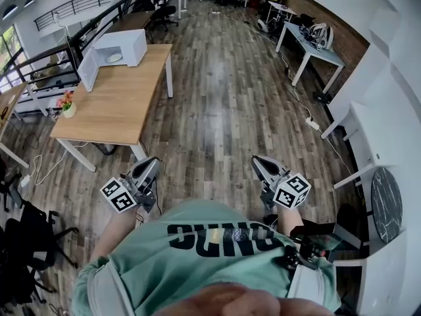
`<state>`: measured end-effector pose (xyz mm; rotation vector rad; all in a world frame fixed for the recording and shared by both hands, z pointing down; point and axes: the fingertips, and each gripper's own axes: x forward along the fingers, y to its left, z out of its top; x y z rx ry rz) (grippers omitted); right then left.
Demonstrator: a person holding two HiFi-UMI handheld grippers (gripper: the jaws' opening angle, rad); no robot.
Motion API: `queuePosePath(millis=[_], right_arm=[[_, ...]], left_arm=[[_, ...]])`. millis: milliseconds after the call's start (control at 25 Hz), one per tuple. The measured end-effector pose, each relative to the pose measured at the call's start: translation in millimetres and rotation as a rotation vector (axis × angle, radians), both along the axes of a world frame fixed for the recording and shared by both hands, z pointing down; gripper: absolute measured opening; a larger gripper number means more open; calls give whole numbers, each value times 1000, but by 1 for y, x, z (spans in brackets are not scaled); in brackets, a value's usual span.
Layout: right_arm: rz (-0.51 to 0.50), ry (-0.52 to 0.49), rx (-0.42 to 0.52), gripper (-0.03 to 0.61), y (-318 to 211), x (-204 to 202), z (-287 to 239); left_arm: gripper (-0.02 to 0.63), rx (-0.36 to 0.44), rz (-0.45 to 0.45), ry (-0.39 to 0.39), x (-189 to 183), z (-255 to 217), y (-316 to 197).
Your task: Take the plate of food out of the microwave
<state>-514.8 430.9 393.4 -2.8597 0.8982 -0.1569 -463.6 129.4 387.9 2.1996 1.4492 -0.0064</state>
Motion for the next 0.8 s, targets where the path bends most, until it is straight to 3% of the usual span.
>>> queuePosePath(millis=[320, 560, 800], right_arm=[[16, 8, 11, 6, 0, -4, 3], [23, 5, 78, 6, 16, -4, -3], [18, 24, 49, 6, 37, -8, -9]], left_arm=[[3, 6, 8, 3, -4, 2, -2], [3, 13, 12, 11, -7, -3, 8], [3, 19, 15, 17, -13, -7, 35]])
